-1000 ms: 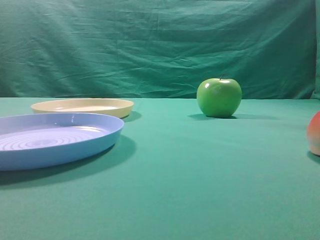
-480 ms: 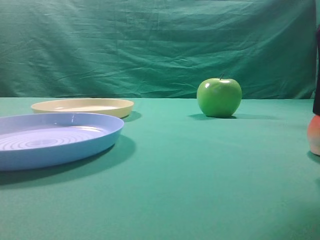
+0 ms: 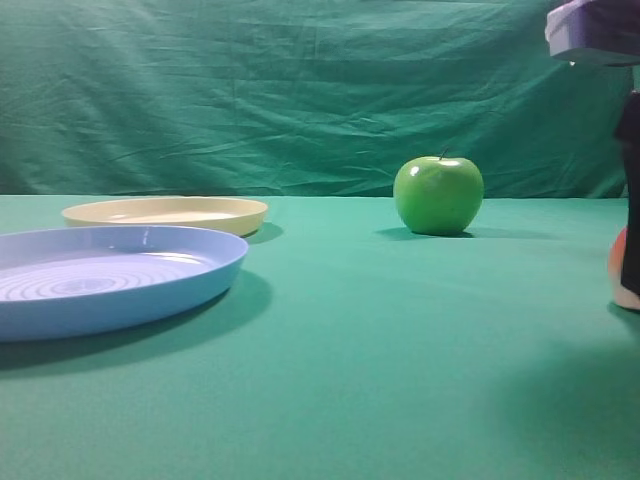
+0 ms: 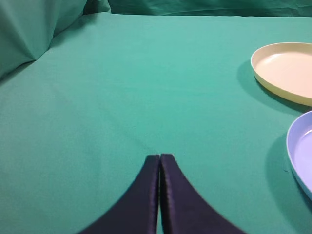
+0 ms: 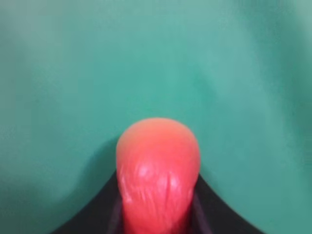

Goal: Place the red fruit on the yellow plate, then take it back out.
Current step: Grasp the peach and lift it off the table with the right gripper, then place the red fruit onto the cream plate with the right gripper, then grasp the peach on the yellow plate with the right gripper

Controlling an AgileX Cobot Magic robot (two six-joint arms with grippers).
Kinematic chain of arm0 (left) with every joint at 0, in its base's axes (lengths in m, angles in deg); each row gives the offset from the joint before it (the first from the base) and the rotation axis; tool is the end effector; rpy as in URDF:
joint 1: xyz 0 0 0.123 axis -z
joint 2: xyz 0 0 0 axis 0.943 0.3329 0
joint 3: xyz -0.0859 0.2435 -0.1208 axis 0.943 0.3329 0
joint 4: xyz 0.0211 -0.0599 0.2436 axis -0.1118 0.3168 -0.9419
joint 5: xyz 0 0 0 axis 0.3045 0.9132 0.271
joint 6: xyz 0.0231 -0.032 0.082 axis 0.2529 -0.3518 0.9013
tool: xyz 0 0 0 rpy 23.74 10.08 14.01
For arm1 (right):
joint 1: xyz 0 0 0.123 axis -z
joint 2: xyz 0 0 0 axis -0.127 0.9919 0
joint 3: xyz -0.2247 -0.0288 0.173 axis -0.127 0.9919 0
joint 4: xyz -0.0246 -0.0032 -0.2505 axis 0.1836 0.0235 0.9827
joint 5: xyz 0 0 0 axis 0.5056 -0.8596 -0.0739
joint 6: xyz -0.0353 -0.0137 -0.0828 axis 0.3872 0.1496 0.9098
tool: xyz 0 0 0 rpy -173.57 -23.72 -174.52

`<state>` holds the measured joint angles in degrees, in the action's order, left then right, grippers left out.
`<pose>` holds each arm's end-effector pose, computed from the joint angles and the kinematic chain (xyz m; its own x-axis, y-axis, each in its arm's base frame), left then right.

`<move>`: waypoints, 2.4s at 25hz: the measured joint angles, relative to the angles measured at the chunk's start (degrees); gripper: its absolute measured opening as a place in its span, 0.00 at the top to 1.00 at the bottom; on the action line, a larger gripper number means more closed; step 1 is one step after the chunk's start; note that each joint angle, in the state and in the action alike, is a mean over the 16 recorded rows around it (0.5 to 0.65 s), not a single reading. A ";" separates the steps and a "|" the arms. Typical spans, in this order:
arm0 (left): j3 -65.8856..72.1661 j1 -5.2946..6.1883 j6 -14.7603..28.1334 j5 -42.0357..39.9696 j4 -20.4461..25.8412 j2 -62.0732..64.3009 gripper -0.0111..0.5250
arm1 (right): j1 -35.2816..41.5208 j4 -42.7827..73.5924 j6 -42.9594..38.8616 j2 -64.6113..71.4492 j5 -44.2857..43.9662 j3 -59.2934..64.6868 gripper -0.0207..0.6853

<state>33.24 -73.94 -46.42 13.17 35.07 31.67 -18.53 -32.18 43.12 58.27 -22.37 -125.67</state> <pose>0.0508 0.0139 0.1776 -0.2590 -0.0417 -0.9650 -0.1802 0.9836 0.0058 0.2495 0.1297 0.2024 -0.7338 -0.5782 -0.3567 -0.6226 0.7824 0.0126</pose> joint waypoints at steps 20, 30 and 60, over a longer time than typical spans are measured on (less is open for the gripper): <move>0.00 0.00 0.00 0.00 0.00 0.00 0.98 | -12.87 -1.28 3.87 30.06 -8.16 -56.67 0.71; 0.00 0.00 0.00 0.00 0.00 0.00 0.98 | -16.69 -6.37 9.71 45.71 -3.48 -68.45 0.65; 0.00 0.00 0.00 0.00 0.00 0.00 0.98 | -7.64 -6.50 0.55 26.11 -26.46 -72.20 0.82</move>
<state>33.24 -73.94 -46.42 13.17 35.07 31.67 -26.17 -38.68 43.67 84.37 -48.83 -197.87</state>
